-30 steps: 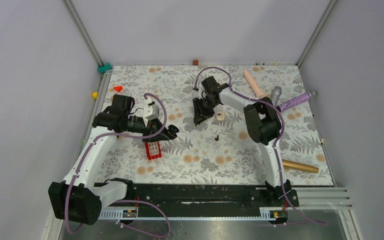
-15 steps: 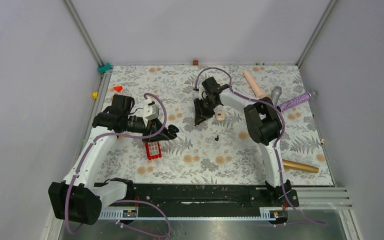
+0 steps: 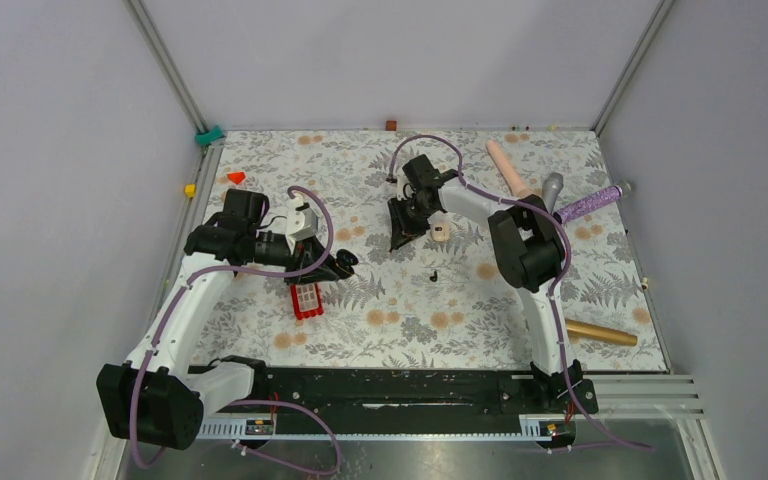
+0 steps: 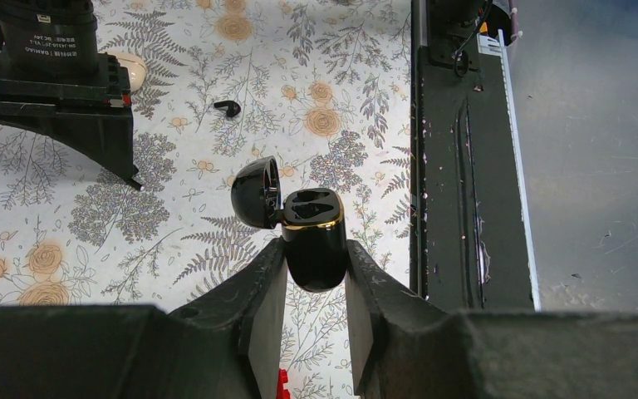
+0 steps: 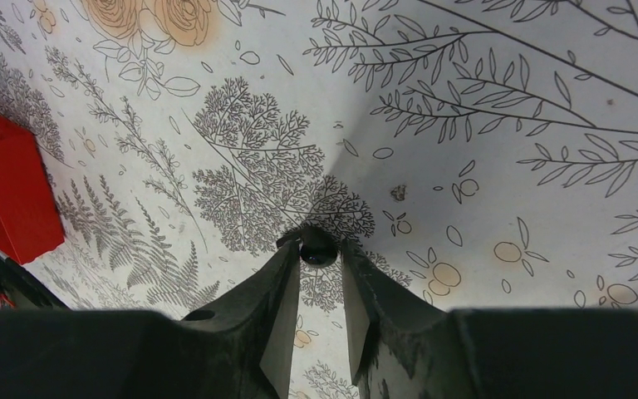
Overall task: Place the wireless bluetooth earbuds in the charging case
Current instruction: Pick up the left earbud from the center of the board.
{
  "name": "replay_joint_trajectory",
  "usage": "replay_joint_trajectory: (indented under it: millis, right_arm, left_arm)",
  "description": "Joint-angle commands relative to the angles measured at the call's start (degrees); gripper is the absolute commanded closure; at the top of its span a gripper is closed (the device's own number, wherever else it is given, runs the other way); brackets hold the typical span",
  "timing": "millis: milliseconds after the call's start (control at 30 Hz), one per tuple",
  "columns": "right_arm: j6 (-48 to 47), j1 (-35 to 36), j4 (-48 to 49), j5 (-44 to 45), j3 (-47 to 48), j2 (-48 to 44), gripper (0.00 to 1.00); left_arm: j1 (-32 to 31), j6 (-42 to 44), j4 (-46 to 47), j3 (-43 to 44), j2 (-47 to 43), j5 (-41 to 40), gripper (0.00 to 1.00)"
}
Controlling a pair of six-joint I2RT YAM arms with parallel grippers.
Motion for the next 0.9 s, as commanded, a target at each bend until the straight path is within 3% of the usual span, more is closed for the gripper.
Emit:
replay_joint_trajectory:
  millis: [0, 267, 467, 567, 867]
  right_arm:
    - [-1.14, 0.67, -1.59, 3.44, -0.74, -1.28, 0.68]
    - [-1.37, 1.86, -1.82, 3.95, 0.12, -0.83, 0.66]
    - [-1.68, 1.91, -1.82, 3.53, -0.07, -0.90, 0.80]
    - [-2.37, 1.95, -1.81, 3.49, -0.20, -1.60, 0.81]
    - [-7.46, 1.95, -0.30, 8.26, -1.76, -15.14, 0.81]
  left_arm:
    - [0.38, 1.52, 0.95, -0.12, -0.25, 3.11, 1.00]
    - [0.42, 1.62, 1.00, -0.15, -0.12, 3.16, 1.00]
    - [0.40, 1.67, 0.95, -0.15, -0.17, 3.17, 1.00]
    - [0.39, 1.69, 0.93, -0.15, -0.11, 3.24, 1.00]
    - [0.34, 1.36, 0.85, 0.30, 3.33, 4.74, 1.00]
